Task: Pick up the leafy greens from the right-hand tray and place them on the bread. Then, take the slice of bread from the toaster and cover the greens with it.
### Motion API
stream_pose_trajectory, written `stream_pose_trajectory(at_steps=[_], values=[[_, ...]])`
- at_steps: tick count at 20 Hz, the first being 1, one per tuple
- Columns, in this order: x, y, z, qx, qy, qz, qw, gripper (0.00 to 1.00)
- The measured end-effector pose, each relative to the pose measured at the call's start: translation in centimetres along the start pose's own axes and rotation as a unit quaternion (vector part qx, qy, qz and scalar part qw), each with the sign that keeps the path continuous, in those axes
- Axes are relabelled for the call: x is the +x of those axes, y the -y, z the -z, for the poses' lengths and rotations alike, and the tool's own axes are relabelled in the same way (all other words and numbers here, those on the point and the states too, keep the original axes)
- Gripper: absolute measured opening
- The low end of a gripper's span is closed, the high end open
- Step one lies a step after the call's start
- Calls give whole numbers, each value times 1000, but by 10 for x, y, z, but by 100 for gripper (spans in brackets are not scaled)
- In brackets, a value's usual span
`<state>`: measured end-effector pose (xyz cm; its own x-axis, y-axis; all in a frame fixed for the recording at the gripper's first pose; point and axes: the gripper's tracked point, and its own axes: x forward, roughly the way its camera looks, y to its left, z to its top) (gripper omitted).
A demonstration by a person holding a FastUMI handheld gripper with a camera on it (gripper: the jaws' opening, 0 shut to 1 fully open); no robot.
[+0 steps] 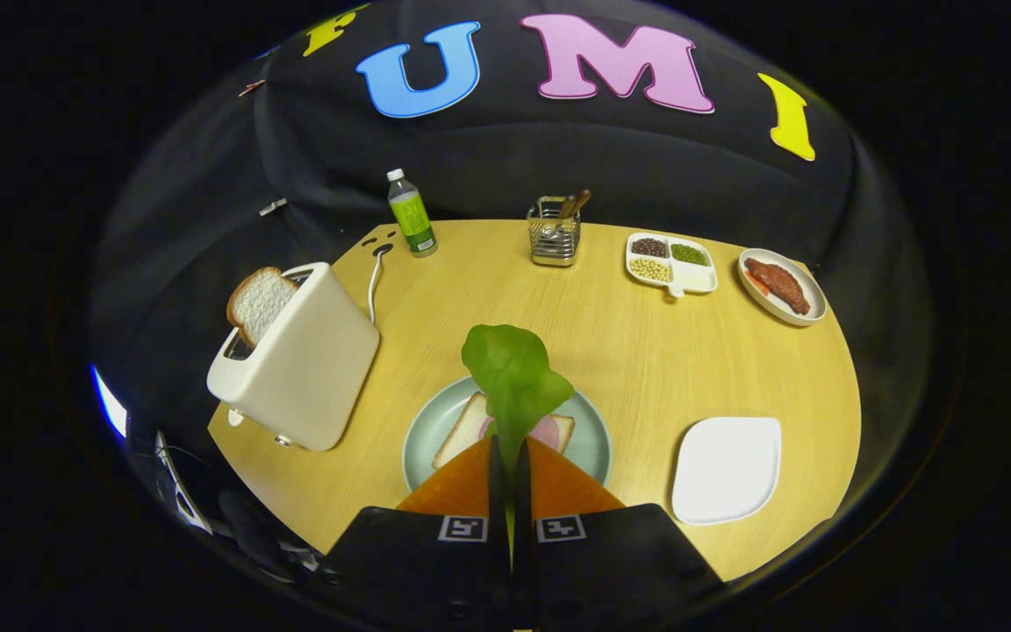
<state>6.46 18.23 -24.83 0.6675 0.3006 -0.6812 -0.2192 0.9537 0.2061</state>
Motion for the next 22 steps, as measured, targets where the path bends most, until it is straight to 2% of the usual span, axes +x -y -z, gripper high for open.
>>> stream_pose_trajectory(at_steps=[7, 11, 15, 18, 20, 22], values=[[41, -20, 17, 21, -21, -11, 999, 10], [55, -17, 18, 8, -18, -8, 1000, 22], [66, 0, 29, -14, -28, 27, 999, 31], [63, 0, 29, -31, -21, 34, 999, 82], [59, 1, 26, -34, -11, 39, 999, 100], [52, -1, 18, -29, 2, 43, 999, 100]])
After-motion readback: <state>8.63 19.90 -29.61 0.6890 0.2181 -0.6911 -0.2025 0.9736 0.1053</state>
